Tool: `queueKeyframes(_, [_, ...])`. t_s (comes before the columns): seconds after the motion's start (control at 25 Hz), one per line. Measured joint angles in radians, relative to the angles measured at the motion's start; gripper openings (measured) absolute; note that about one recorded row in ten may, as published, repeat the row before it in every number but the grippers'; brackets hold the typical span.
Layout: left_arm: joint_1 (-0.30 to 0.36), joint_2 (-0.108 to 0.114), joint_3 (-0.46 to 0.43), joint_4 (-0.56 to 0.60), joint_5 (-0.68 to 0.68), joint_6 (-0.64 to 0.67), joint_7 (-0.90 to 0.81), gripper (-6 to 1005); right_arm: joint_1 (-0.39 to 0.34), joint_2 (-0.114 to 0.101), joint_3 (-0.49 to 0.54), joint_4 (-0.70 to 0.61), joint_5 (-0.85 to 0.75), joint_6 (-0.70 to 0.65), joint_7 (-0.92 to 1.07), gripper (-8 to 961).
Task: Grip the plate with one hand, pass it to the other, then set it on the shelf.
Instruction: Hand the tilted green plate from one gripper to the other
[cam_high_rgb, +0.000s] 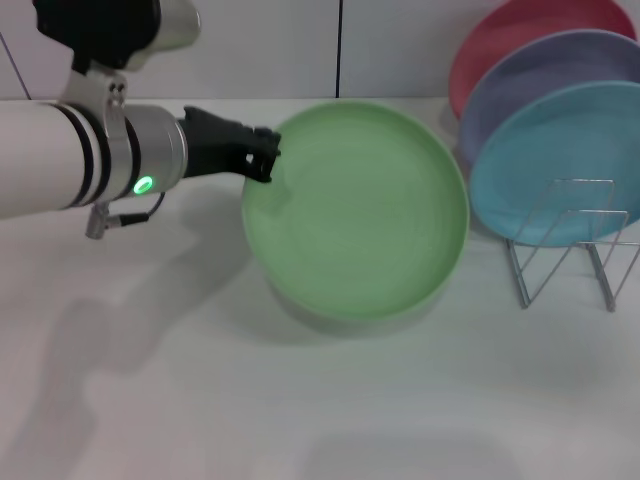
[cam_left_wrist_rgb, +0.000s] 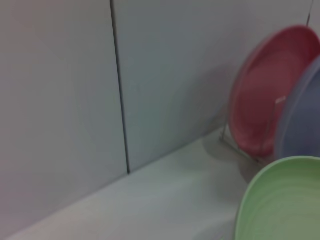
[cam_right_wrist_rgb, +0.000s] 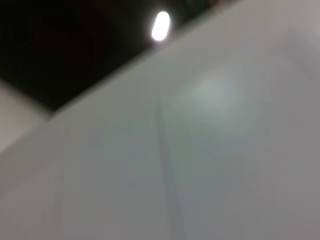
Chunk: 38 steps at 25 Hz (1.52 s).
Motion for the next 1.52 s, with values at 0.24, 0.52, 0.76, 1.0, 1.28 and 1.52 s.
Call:
queueKeyframes(0.24, [0.011,0.000,-0.023,-0.047,0.035,0.008,0.011,41,0.011,-0.001,-0.158,-0.590,-0.501,0.666,0.690,733])
queueKeyframes(0.52, [0.021,-0.001,-0.021,-0.046,0.039,0.077,0.031,44,0.070,-0.006,-0.138,-0.920,-1.207,0.673,1.475,728])
queueKeyframes(0.76, [0.034,-0.002,-0.005,-0.045,0.029,0.142,0.054,47,0.165,-0.018,-0.070,-1.002,-1.414,0.398,1.728,729])
queueKeyframes(1.0, [0.034,-0.001,0.000,-0.035,0.027,0.165,0.069,49,0.186,-0.026,-0.069,-1.029,-1.498,0.297,1.803,727])
queueKeyframes(1.28, [0.031,-0.002,0.005,-0.039,0.026,0.162,0.070,53,0.184,-0.008,-0.107,-1.013,-1.567,0.320,1.809,728])
queueKeyframes(1.52, [0.029,-0.002,0.005,-0.040,0.025,0.160,0.070,55,0.191,-0.008,-0.110,-0.984,-1.590,0.367,1.809,729])
